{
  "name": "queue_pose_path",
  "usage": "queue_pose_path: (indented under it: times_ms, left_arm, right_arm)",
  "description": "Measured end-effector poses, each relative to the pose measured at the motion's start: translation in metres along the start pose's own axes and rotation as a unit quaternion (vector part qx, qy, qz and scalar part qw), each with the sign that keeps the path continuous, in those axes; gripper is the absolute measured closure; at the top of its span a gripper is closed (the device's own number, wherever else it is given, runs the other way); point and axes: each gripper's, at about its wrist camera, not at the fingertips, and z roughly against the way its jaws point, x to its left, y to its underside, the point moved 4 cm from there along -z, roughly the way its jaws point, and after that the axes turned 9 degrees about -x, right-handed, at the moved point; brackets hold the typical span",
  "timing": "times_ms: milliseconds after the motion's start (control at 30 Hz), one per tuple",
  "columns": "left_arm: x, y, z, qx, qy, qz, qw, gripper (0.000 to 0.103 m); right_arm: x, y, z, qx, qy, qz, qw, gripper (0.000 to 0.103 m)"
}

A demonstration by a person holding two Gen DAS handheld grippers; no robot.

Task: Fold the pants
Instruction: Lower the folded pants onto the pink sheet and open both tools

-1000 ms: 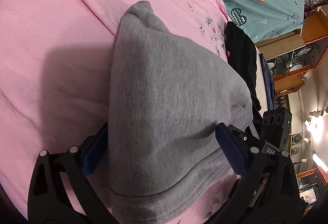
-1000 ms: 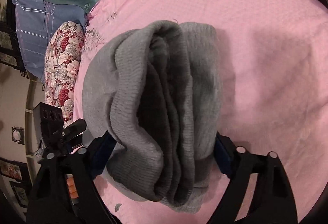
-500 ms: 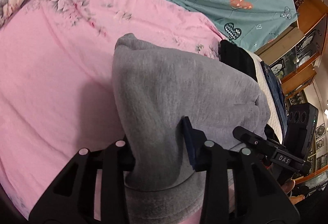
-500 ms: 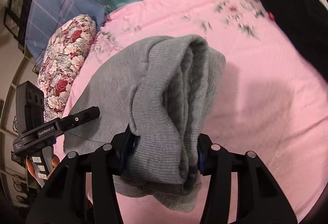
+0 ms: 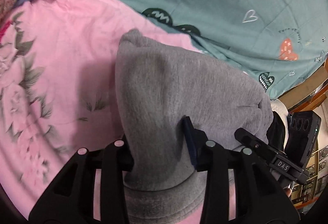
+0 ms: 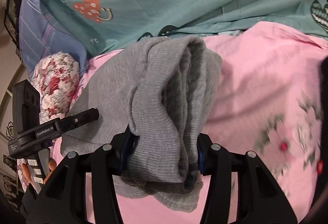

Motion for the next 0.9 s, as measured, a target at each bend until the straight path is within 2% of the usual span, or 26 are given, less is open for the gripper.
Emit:
queue_pose_path:
  times_ms: [33,67,100,133,200,300,433,567,667,800,900]
  left_arm:
    - [0.004,0.000,-0.006,-0.001,0.006,-0.001,1.0000,0.050]
    - [0.007,0.000,-0.008,-0.005,0.013,-0.006,0.9999,0.042]
    - [0.010,0.000,-0.009,-0.008,0.011,-0.013,0.9998,0.022]
    - [0.015,-0.002,-0.009,-0.016,0.002,-0.017,0.9997,0.016]
    - [0.022,-0.004,-0.003,-0.017,0.008,0.002,0.9998,0.016]
    - [0.025,-0.012,0.029,-0.043,0.002,0.023,0.9988,0.016]
    - [-0.013,-0.021,0.103,-0.104,-0.043,-0.029,0.9932,0.013]
    - [-0.062,-0.002,0.171,-0.137,-0.080,-0.081,0.9840,0.006]
    - [-0.094,0.027,0.216,-0.166,-0.109,-0.116,0.9733,0.003]
    - [-0.116,0.072,0.254,-0.196,-0.124,-0.138,0.9629,0.002]
    - [-0.117,0.098,0.262,-0.195,-0.136,-0.143,0.9607,0.002]
  right_arm:
    - [-0.005,0.000,-0.010,0.006,0.001,0.000,1.000,0.047]
    - [-0.013,0.003,-0.021,0.015,0.004,-0.005,1.000,0.043]
    - [-0.018,0.006,-0.027,0.019,0.002,-0.017,1.000,0.029]
    - [-0.026,0.009,-0.032,0.020,-0.004,-0.034,0.999,0.018]
    - [-0.034,0.013,-0.032,0.014,-0.007,-0.047,0.999,0.011]
    - [-0.029,0.008,-0.020,0.015,0.014,-0.046,0.999,0.011]
    - [0.001,-0.018,0.040,-0.045,0.068,-0.019,0.996,0.011]
    - [0.041,-0.025,0.113,-0.098,0.135,0.008,0.986,0.004]
    - [0.064,-0.008,0.157,-0.122,0.158,0.023,0.980,0.002]
    - [0.082,0.032,0.194,-0.131,0.160,0.034,0.978,0.001]
    - [0.083,0.069,0.207,-0.137,0.163,0.028,0.977,0.001]
